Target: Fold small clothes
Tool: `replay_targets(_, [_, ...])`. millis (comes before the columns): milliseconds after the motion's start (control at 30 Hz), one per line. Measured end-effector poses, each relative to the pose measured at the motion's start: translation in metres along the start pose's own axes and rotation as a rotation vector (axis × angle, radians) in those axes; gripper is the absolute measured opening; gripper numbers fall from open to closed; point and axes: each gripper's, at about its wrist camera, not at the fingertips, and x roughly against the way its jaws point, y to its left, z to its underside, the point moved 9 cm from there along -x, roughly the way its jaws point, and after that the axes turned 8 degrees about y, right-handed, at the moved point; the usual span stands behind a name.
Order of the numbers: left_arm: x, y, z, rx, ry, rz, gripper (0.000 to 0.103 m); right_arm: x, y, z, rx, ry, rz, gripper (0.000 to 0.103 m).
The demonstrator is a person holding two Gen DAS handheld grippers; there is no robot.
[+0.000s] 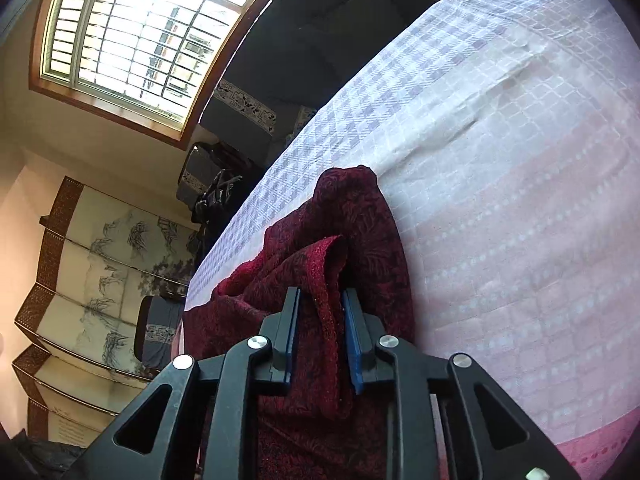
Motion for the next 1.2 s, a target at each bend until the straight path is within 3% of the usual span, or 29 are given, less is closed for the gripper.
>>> replay_targets(100, [0.000, 0.000, 0.000, -0.002, 0.002, -0.004, 0.091, -0.009, 0.005, -0.008, 0.010, 0.008, 0.011, 0.028])
replay_targets(133, [0.000, -0.001, 0.001, -0.003, 0.002, -0.006, 0.091, -0.011, 0.006, -0.010, 0.026, -0.001, 0.044, 0.024])
replay_targets(167, [0.000, -0.001, 0.001, -0.004, 0.002, -0.007, 0.091, -0.013, 0.006, -0.010, 0.045, -0.007, 0.080, 0.010])
replay_targets(200, [0.000, -0.001, 0.001, -0.004, 0.002, -0.007, 0.091, -0.013, 0.008, -0.011, 0.062, -0.011, 0.099, 0.007])
replay_targets(300, [-0.001, -0.001, 0.001, -0.002, 0.002, -0.002, 0.091, -0.003, 0.016, -0.010, 0.146, -0.098, 0.172, 0.006])
replay_targets(400, [-0.002, -0.001, 0.001, -0.007, 0.007, -0.008, 0.091, -0.016, -0.002, -0.002, 0.154, -0.058, 0.261, 0.006])
replay_targets(667, [-0.004, -0.002, 0.001, -0.012, 0.012, -0.015, 0.091, 0.004, 0.003, 0.008, 0.116, -0.068, 0.204, 0.015])
replay_targets(733, [-0.004, -0.003, 0.001, -0.013, 0.014, -0.012, 0.091, 0.013, 0.017, 0.025, 0.182, -0.058, 0.220, 0.016])
replay_targets(867, [0.008, 0.001, 0.004, 0.019, 0.037, 0.032, 0.091, 0.019, 0.023, 0.072, 0.309, 0.024, 0.339, 0.016])
replay_targets(933, [0.022, 0.006, 0.010, 0.056, 0.049, 0.069, 0.091, 0.030, 0.021, 0.093, 0.310, 0.055, 0.326, 0.016])
replay_targets(1000, [0.038, 0.012, 0.016, 0.061, 0.054, 0.092, 0.091, 0.051, 0.024, 0.106, 0.322, 0.023, 0.314, 0.016])
replay_targets(1133, [0.062, 0.021, 0.035, 0.015, 0.078, 0.067, 0.091, 0.092, 0.015, 0.106, 0.319, -0.069, 0.351, 0.018])
replay_targets(1200, [0.069, 0.024, 0.047, -0.006, 0.083, 0.055, 0.091, 0.095, 0.011, 0.099, 0.243, -0.053, 0.271, 0.019])
